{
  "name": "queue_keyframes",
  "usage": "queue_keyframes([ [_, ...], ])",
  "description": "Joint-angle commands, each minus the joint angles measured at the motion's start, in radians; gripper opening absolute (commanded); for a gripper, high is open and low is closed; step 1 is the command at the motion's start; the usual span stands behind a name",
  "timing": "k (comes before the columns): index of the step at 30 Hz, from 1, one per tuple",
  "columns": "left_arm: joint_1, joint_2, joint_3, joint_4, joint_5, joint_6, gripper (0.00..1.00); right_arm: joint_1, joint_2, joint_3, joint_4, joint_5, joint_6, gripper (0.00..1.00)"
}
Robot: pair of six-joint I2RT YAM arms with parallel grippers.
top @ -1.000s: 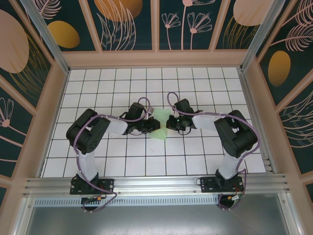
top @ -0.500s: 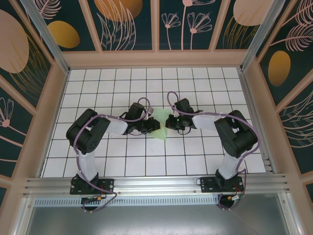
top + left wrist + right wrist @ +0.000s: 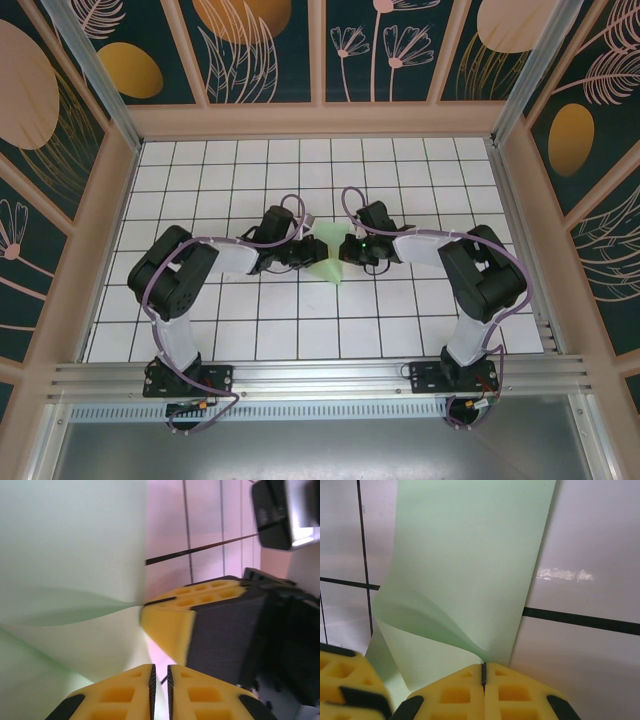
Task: Fold a paper plane with a square sheet of paper (pick it up from the middle)
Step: First fold the triangle in half at the center of the table.
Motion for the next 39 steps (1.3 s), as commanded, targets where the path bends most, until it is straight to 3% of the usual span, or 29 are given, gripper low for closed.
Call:
queue_keyframes([
  [1,-0.004,-0.026,0.01,0.025,0.025,0.001,0.19,-0.004,0.011,0.013,-0.001,0.008,-0.024,0.04],
  [13,-0.006,0.041,0.029,0.037,0.041,-0.01,0.19,-0.005,0.016,0.012,0.004,-0.006,-0.024,0.04],
  [39,-0.005,0.067,0.029,-0.077,-0.052,0.042,0.17,-0.003,0.03,0.021,-0.004,-0.012,-0.027,0.04],
])
